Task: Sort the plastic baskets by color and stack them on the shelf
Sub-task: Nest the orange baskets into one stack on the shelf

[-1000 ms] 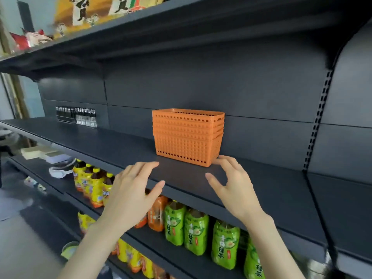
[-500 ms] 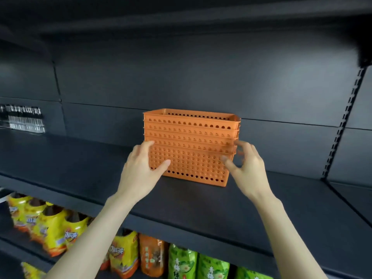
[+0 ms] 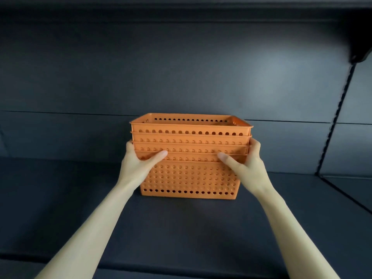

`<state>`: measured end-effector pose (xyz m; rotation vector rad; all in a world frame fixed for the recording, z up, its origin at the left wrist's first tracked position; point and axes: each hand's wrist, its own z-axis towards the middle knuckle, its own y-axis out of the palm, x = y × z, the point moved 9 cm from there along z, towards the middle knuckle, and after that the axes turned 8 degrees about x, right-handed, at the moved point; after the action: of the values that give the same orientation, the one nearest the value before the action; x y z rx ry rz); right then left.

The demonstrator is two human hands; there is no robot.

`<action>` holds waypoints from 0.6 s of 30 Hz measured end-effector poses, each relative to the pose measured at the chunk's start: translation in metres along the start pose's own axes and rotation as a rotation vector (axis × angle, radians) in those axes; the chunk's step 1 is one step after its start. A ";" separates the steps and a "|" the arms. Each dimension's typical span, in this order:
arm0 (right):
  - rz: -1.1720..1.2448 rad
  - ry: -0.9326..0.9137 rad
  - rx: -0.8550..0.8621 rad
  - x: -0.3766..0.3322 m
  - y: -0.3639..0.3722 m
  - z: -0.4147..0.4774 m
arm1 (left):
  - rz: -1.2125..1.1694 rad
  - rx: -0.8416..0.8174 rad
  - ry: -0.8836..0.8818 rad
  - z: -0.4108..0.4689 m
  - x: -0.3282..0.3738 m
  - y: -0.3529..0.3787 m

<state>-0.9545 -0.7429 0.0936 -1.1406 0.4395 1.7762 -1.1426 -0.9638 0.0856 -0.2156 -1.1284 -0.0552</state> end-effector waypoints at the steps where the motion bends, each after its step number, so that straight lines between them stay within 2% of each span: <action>1: 0.014 0.008 0.007 0.001 0.004 0.002 | -0.032 -0.012 0.002 0.002 -0.003 0.001; 12: -0.021 -0.025 0.171 0.002 0.007 -0.007 | -0.169 0.049 0.113 0.002 -0.014 -0.001; 18: -0.018 -0.064 0.298 -0.027 -0.018 -0.032 | -0.257 0.056 0.209 -0.005 0.014 -0.014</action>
<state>-0.9196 -0.7702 0.1040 -0.8733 0.6301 1.6605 -1.1342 -0.9774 0.0977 -0.0130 -0.9427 -0.2686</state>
